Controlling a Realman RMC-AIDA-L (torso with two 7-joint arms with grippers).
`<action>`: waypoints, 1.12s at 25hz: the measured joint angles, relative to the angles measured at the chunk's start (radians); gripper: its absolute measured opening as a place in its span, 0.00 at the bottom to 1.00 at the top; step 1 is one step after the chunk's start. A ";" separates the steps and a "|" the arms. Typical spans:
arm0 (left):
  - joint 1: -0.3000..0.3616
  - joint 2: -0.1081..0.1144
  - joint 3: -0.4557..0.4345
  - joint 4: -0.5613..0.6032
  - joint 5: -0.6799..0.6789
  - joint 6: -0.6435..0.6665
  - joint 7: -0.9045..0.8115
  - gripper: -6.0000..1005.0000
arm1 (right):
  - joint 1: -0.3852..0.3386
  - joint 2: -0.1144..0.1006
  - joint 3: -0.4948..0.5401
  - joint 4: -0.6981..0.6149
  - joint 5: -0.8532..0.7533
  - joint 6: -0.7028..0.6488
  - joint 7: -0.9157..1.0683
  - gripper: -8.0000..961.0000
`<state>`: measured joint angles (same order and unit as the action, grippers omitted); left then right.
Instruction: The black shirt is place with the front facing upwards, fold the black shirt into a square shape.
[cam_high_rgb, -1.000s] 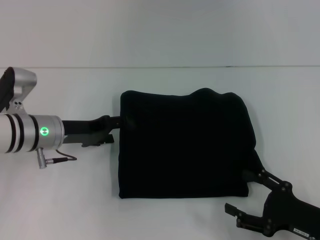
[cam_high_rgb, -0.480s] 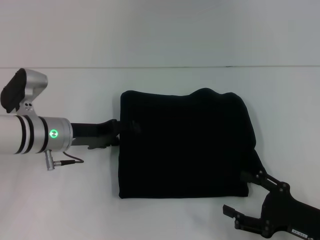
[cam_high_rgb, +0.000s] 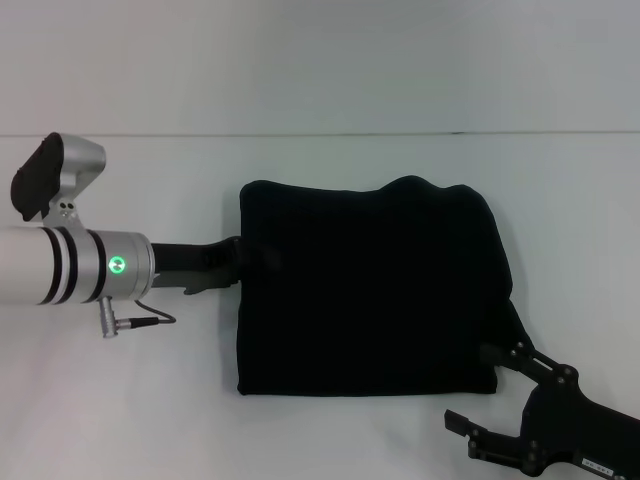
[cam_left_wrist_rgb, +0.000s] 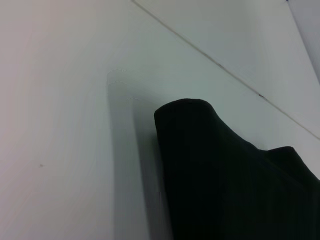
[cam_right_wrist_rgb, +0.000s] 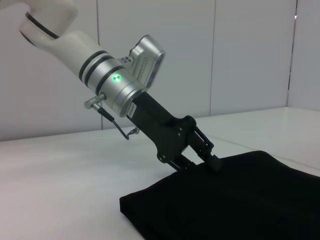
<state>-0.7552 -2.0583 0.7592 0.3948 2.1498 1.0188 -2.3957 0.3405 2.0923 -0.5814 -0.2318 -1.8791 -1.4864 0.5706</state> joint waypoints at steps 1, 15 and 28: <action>-0.001 0.000 0.000 0.000 0.000 0.000 0.000 0.64 | 0.000 0.000 0.000 0.000 0.000 0.000 0.000 0.97; -0.001 -0.002 -0.008 -0.001 -0.009 -0.018 0.010 0.10 | 0.003 0.002 0.000 0.000 0.000 0.000 0.003 0.97; 0.040 0.007 -0.049 0.026 -0.034 -0.080 0.023 0.10 | 0.008 0.002 0.009 -0.001 0.004 0.000 0.004 0.97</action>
<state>-0.7151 -2.0515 0.7101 0.4204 2.1158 0.9391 -2.3725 0.3488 2.0939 -0.5720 -0.2331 -1.8748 -1.4864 0.5748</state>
